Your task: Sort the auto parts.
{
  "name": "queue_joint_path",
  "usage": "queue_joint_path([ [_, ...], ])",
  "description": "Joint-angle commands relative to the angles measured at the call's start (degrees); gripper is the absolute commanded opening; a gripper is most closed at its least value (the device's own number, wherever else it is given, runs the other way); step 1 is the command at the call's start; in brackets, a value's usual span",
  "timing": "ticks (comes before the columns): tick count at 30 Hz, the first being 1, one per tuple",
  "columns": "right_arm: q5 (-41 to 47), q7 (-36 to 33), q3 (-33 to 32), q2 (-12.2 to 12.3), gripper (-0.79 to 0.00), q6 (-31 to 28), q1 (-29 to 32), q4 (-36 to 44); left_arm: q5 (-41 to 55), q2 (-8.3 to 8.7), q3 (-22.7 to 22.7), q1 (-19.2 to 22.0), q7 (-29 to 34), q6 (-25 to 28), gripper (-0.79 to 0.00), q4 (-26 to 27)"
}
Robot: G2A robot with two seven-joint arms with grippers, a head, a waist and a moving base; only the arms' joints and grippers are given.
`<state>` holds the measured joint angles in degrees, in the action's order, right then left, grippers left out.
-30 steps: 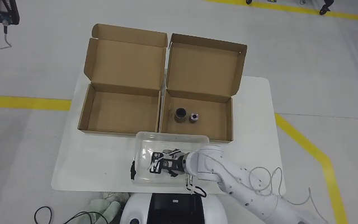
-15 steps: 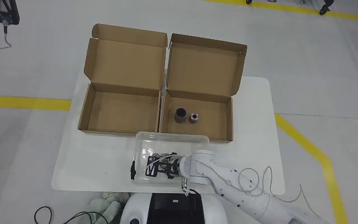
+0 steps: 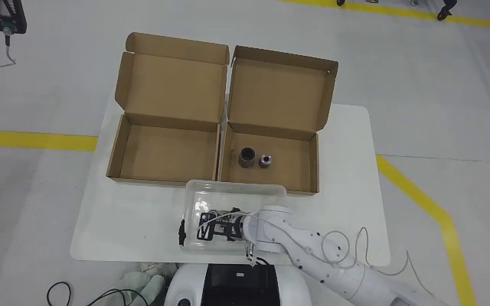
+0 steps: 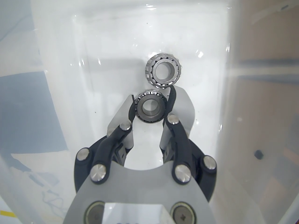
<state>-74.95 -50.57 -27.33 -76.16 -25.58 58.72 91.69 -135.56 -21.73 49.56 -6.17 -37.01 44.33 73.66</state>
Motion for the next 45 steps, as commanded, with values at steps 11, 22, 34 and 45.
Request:
queue_joint_path([
  [11, 0.86, 8.75, -5.88, 1.71, -0.785, -2.39, 3.31, 7.63, 0.00, 0.00, 0.00, 0.00, 0.00, 0.00, 0.000, 0.00],
  [22, 4.09, 25.77, -15.79, 3.61, -0.785, -9.04, 3.17, 11.93, 0.00, 0.00, 0.00, 0.00, 0.00, 0.00, 0.000, 0.00],
  [34, 12.16, 45.45, -22.48, 2.24, -0.785, -7.72, -5.03, 12.37, 0.00, 0.00, 0.00, 0.00, 0.00, 0.00, 0.000, 0.00],
  [45, 12.03, 64.60, -24.85, 1.37, -0.785, -9.49, -5.10, 10.64, 0.00, 0.00, 0.00, 0.00, 0.00, 0.00, 0.000, 0.00],
])
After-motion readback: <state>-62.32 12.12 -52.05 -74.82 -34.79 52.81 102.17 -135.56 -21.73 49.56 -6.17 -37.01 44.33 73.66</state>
